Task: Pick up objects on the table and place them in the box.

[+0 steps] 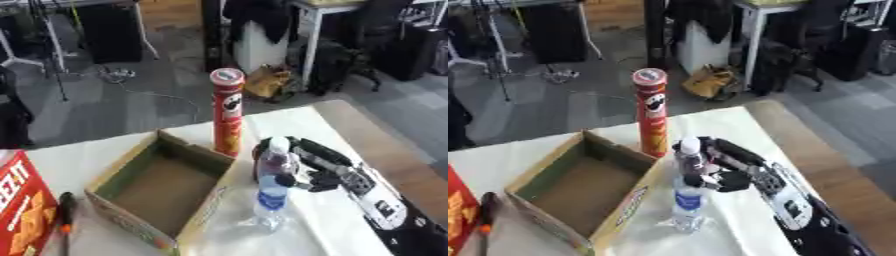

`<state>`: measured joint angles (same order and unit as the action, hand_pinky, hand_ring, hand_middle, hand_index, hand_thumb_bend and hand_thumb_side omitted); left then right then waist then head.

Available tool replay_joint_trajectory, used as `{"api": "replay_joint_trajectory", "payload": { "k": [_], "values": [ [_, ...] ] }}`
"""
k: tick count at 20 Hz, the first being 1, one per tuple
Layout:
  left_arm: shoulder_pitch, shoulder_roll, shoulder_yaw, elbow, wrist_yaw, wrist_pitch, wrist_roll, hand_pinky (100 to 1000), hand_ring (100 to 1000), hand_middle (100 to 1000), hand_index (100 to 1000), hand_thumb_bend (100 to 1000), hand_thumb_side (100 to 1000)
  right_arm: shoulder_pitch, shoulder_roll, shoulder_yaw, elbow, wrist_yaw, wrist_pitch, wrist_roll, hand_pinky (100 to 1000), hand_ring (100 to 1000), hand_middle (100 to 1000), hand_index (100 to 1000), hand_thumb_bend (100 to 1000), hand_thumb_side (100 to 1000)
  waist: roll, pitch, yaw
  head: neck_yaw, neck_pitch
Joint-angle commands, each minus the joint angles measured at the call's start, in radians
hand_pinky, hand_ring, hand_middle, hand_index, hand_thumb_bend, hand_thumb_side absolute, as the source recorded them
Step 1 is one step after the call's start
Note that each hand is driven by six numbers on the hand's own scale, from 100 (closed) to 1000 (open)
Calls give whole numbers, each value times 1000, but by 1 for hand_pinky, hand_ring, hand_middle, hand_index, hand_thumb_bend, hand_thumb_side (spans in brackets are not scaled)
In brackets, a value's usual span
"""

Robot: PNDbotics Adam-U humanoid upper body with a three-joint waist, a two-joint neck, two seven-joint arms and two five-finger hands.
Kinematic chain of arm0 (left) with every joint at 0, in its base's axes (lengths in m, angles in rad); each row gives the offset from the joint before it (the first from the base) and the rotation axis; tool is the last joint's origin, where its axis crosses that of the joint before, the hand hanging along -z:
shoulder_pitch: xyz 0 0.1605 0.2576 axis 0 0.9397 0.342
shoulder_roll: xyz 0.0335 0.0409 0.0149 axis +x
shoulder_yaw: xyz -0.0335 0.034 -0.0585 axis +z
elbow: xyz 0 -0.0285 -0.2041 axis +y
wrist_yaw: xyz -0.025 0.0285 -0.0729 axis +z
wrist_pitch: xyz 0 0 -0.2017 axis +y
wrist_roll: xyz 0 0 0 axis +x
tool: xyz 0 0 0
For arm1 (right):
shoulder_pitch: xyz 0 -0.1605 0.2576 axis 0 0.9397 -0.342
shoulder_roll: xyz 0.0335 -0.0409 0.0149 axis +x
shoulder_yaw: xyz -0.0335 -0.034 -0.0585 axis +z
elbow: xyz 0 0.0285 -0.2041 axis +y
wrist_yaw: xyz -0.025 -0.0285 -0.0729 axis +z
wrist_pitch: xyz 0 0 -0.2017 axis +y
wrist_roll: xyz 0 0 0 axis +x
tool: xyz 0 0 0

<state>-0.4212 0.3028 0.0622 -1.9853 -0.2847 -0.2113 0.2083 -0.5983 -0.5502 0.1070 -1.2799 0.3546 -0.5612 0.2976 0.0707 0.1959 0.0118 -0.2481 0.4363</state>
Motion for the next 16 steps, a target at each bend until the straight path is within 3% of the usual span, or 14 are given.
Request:
{"api": "replay_joint_trajectory", "payload": {
  "k": [1, 4, 5, 6, 7, 10, 16],
  "values": [
    [-11, 13, 12, -15, 4, 3, -3, 1000, 969, 873, 868, 100, 1000, -16, -19, -8, -2, 19, 0, -4, 732, 864, 746, 898, 620, 1000, -4, -13, 1, -4, -4],
    [-10, 13, 13, -15, 5, 4, -4, 1000, 968, 873, 867, 100, 1000, -15, -18, -7, 4, 26, -3, -3, 681, 850, 739, 892, 621, 1000, -4, -13, 1, -7, -5],
    [-9, 13, 13, -15, 5, 5, -5, 1000, 968, 873, 865, 100, 1000, -15, -18, -9, 7, 27, -5, -4, 580, 794, 706, 868, 611, 1000, -3, -13, 1, -8, -5],
    [-9, 13, 13, -15, 5, 5, -5, 1000, 968, 873, 865, 100, 1000, -15, -17, -11, 9, 25, -5, -6, 580, 794, 706, 868, 611, 1000, -3, -13, 2, -10, -5],
    [-8, 12, 14, -15, 5, 6, -6, 1000, 969, 874, 864, 100, 1000, -15, -16, -13, 12, 23, -6, -10, 511, 746, 662, 845, 608, 1000, -3, -13, 2, -11, -5],
    [-6, 12, 14, -15, 6, 9, -8, 1000, 969, 874, 864, 100, 1000, -15, -16, -15, 16, 18, -8, -20, 506, 743, 659, 843, 607, 1000, -3, -13, 1, -12, -6],
    [-5, 12, 17, -15, 5, 9, -7, 1000, 968, 873, 858, 100, 1000, -16, -16, -16, 19, 10, -5, -34, 450, 660, 554, 782, 603, 1000, -2, -13, 3, -18, -8]
  ]
}}
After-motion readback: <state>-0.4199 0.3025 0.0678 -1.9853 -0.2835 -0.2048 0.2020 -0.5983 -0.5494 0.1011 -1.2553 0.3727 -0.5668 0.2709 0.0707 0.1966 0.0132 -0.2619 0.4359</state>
